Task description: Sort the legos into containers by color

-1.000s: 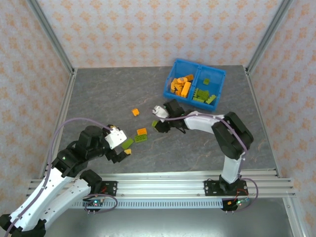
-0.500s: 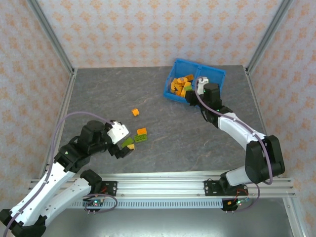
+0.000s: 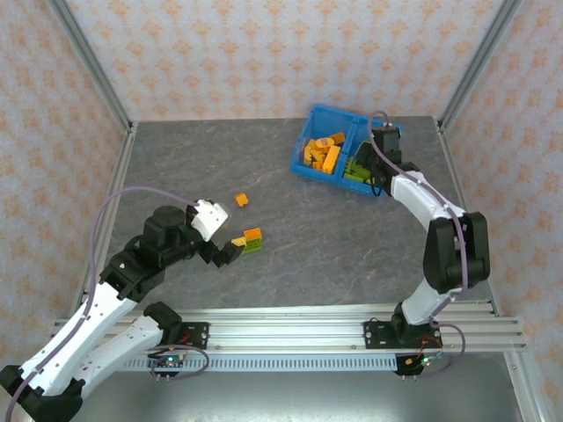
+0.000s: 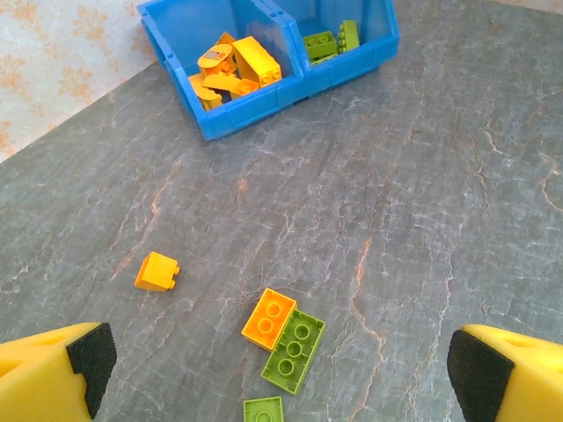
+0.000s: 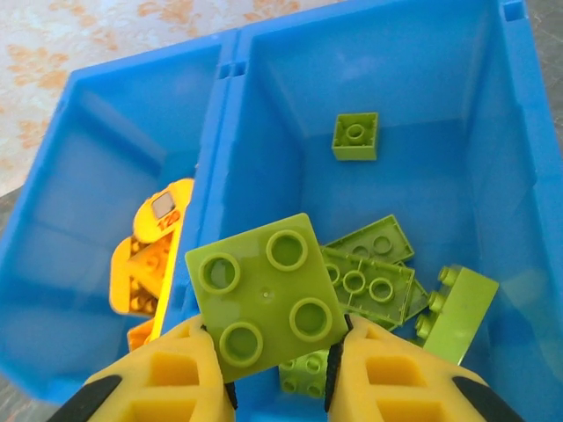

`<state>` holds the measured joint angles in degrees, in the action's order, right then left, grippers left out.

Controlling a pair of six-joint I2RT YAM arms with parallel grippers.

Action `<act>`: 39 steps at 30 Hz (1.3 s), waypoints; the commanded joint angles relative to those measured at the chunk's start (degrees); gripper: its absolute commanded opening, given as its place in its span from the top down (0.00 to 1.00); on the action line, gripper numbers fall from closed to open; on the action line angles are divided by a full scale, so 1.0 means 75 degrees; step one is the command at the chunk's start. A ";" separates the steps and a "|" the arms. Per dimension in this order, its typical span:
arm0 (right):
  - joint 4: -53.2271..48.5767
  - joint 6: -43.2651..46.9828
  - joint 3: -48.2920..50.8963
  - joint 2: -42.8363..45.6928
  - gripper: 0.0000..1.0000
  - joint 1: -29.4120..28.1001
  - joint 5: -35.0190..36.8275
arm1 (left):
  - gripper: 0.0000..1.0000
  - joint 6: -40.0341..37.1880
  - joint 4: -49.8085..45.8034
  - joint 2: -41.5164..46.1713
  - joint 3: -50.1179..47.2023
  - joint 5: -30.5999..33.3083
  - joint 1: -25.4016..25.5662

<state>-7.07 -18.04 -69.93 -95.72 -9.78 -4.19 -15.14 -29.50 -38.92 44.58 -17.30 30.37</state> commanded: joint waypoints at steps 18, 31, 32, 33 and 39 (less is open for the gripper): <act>-0.1283 -0.1358 -0.1047 0.0194 0.39 0.0393 -0.0678 | 0.06 0.5821 0.0096 -0.2415 0.0600 0.2000 0.0244; -0.1763 -0.0130 0.0744 0.3403 0.01 -0.1645 -0.2417 | 0.18 0.8410 -0.0415 -0.4821 0.0660 0.3587 0.1460; -0.1846 -0.0124 0.0746 0.3473 0.01 -0.1672 -0.2457 | 0.16 0.8331 -0.0408 -0.4993 0.0691 0.3488 0.1431; -0.1935 -0.0081 0.0718 0.3492 0.01 -0.1681 -0.2462 | 0.13 0.8222 -0.0355 -0.5157 0.0751 0.3311 0.1407; -0.2245 0.0092 0.0547 0.3307 0.01 -0.1677 -0.2365 | 0.01 0.8591 0.0006 -0.6155 0.0806 0.2518 0.1344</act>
<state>-21.78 -19.16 -65.08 -70.39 -22.46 -21.96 46.46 -30.26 -83.64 50.00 2.37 40.84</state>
